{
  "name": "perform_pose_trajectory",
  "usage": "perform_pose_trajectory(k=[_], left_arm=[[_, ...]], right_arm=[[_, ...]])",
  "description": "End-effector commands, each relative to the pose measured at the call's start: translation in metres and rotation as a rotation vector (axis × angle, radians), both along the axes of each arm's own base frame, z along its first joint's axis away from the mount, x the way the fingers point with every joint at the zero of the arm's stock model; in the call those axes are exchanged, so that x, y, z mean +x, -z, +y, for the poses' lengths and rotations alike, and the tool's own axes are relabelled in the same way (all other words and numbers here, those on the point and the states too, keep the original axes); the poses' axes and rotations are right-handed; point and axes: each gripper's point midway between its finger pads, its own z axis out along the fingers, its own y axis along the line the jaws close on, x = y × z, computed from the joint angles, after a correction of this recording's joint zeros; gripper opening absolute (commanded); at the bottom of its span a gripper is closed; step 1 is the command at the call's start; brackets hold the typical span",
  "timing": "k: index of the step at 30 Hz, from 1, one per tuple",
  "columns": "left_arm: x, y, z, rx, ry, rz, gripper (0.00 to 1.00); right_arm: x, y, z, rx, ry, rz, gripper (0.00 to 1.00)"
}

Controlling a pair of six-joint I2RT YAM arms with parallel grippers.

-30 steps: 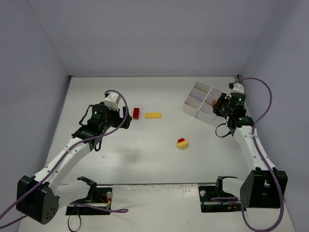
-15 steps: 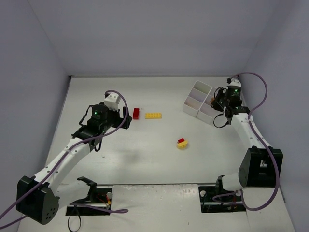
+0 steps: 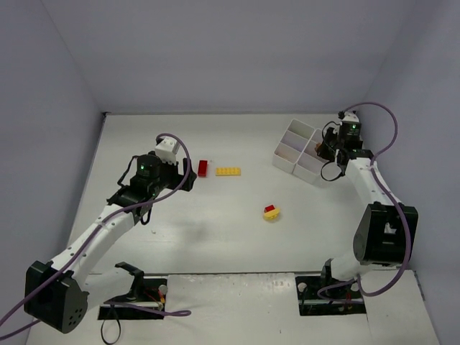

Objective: Sort the legos into containers by color

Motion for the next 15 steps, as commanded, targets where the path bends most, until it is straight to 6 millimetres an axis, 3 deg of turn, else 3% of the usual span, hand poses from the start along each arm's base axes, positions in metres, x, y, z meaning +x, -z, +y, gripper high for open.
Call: perform_pose_trajectory(k=[1, 6, 15], left_arm=[[0.006, -0.021, -0.005, -0.017, 0.022, -0.083, 0.79], [0.005, -0.024, -0.004, -0.016, 0.024, -0.094, 0.79], [0.004, -0.024, -0.004, -0.015, 0.028, -0.096, 0.79]], right_arm=[[0.013, -0.025, -0.004, -0.08, -0.095, -0.041, 0.02], [0.02, -0.029, -0.012, -0.219, -0.206, -0.023, 0.02], [0.027, -0.028, -0.004, -0.305, -0.406, -0.005, 0.04]])
